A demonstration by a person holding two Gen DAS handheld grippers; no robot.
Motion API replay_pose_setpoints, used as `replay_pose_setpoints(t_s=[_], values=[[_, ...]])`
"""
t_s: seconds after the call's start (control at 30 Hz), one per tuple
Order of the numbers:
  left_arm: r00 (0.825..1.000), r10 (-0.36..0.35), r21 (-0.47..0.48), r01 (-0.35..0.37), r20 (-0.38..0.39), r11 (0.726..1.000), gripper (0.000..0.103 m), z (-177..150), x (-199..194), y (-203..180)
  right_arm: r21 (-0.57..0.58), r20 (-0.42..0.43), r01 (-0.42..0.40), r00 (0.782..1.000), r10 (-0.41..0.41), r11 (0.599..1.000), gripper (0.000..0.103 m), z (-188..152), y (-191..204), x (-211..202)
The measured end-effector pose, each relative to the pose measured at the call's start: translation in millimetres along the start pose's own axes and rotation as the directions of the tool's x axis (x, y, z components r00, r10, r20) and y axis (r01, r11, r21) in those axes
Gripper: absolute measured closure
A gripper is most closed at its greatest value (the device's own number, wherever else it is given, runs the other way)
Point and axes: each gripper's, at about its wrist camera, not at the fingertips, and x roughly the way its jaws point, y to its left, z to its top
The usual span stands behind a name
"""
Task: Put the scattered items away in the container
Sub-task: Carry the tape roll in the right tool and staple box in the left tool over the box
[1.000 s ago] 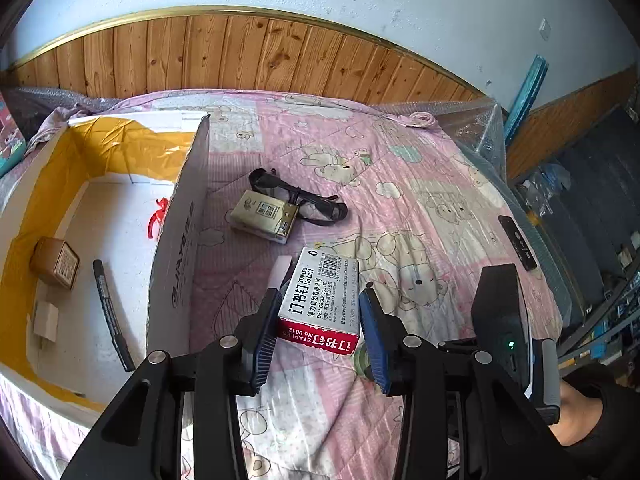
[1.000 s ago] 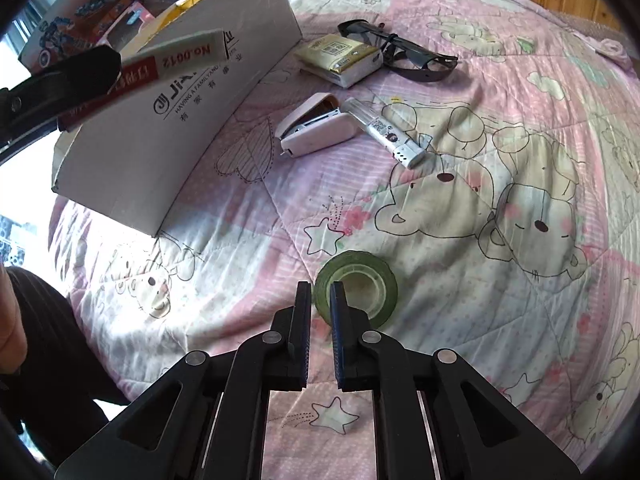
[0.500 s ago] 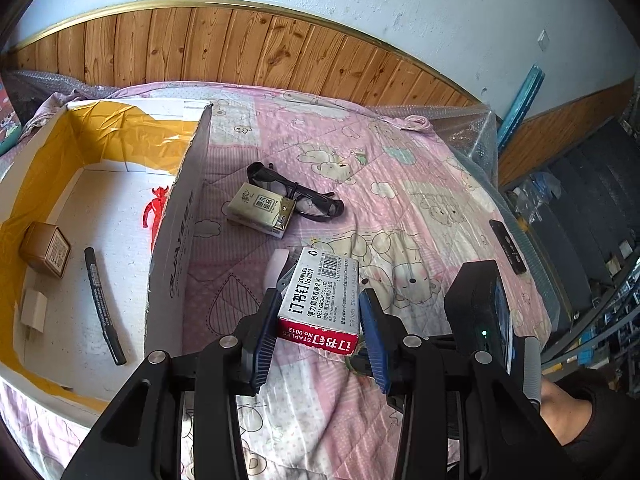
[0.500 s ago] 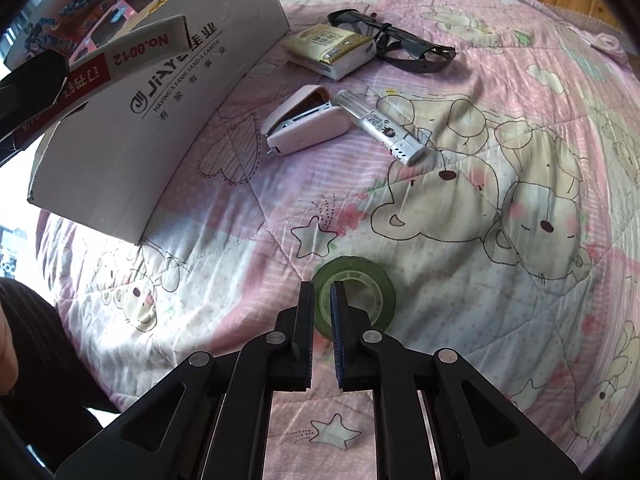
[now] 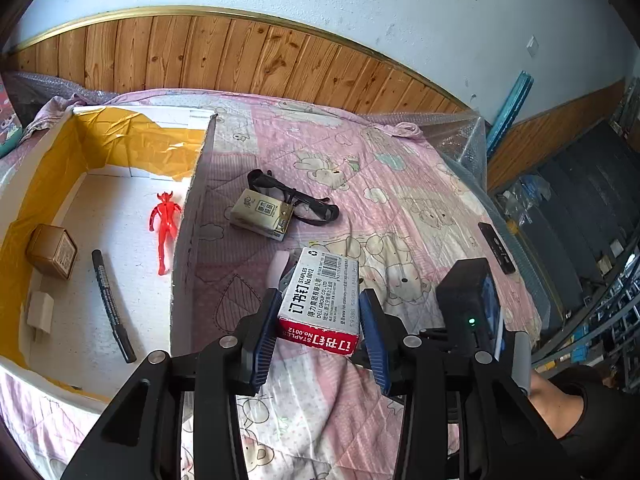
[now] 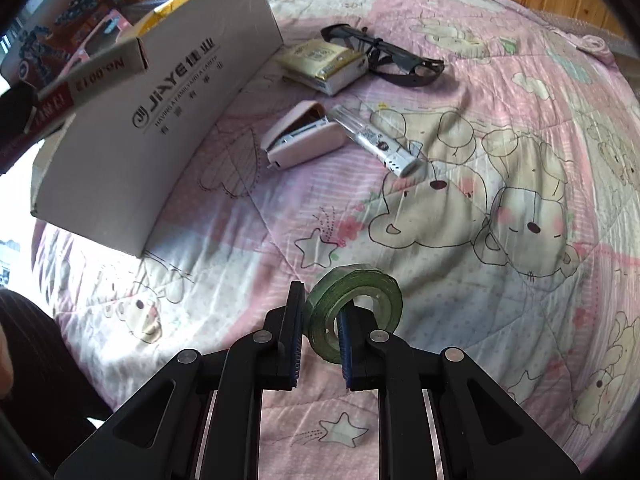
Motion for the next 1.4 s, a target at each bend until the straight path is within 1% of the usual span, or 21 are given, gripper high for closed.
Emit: replay_pose_setpoints(t_s=[0.13,0.33,0.53,0.63,0.77,1.03,1.23,1.4], values=[[1.0,0.01,-0.004,-0.01,0.013,1.0,0.062,2,-6,0,0.012,0.037,-0.051,0.998,0.051,0.999,0.087,6,6,-18],[0.999,0.038,0.0,-0.038,0.039,0.999,0.062,5,-13,-1,-0.011,0.081,-0.082,0.993,0.083,0.997,0.087,19,30,-26],[0.993,0.108,-0.011,-0.108,0.049,0.994,0.062,8,-16,4,-0.014,0.114,-0.097,0.989,0.098,0.995,0.087,22,38,-37],[0.985,0.157,0.0,-0.157,0.07,0.988,0.061,9,-20,3,-0.022,0.139,-0.094,0.986,0.096,0.995,0.087,24,43,-44],[0.978,0.189,0.01,-0.191,0.09,0.982,0.061,10,-24,1,-0.043,0.172,-0.08,0.981,0.087,0.996,0.087,27,51,-56],[0.977,0.197,-0.015,-0.196,0.086,0.98,0.061,11,-25,8,-0.062,0.211,-0.089,0.972,0.1,0.994,0.087,32,66,-73],[0.982,0.172,-0.067,-0.167,0.073,0.984,0.062,12,-27,16,-0.063,0.223,-0.092,0.969,0.103,0.994,0.087,37,75,-79],[0.979,0.172,-0.093,-0.163,0.105,0.982,0.061,16,-38,18,-0.075,0.25,-0.116,0.959,0.131,0.99,0.087,46,92,-89]])
